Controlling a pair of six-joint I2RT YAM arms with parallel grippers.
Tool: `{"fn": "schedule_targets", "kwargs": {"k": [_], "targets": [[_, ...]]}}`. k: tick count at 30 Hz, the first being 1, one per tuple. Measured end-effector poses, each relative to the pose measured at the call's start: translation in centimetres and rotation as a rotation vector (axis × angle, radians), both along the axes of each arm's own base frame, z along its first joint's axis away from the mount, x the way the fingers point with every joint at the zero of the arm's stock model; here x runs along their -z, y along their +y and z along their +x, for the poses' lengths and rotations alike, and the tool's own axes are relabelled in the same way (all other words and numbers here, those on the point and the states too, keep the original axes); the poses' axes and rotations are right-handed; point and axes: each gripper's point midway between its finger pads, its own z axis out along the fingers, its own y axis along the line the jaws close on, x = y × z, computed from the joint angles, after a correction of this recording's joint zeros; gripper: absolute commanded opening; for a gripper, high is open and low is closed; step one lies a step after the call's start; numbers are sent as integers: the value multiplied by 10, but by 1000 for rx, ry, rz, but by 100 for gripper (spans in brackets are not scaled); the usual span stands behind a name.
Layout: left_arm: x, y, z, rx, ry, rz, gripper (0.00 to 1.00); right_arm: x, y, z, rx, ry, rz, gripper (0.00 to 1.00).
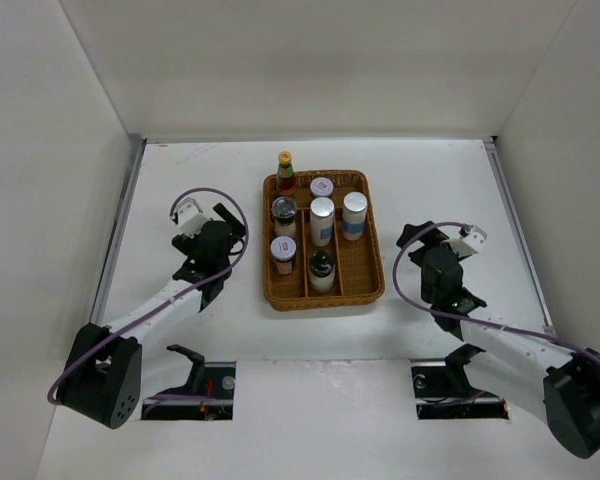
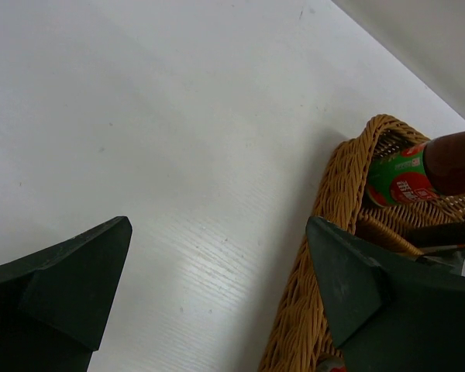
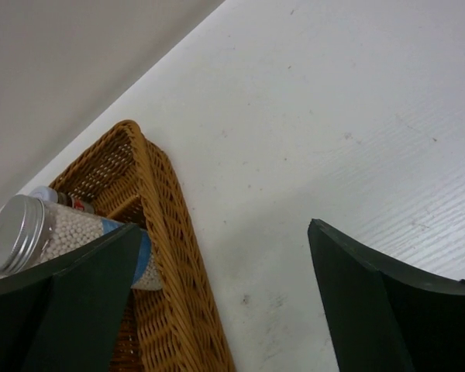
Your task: Organize the condiment bottles
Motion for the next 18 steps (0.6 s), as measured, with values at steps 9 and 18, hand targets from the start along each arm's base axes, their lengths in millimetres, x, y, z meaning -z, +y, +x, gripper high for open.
{"fn": "schedule_targets", "kwargs": {"k": [9, 18], "targets": [[2, -3, 0, 13, 8, -6, 100, 3, 9, 4, -49, 5, 35, 35], [10, -6, 4, 29, 39, -6, 100, 6, 15, 6, -85, 12, 52, 73]]}}
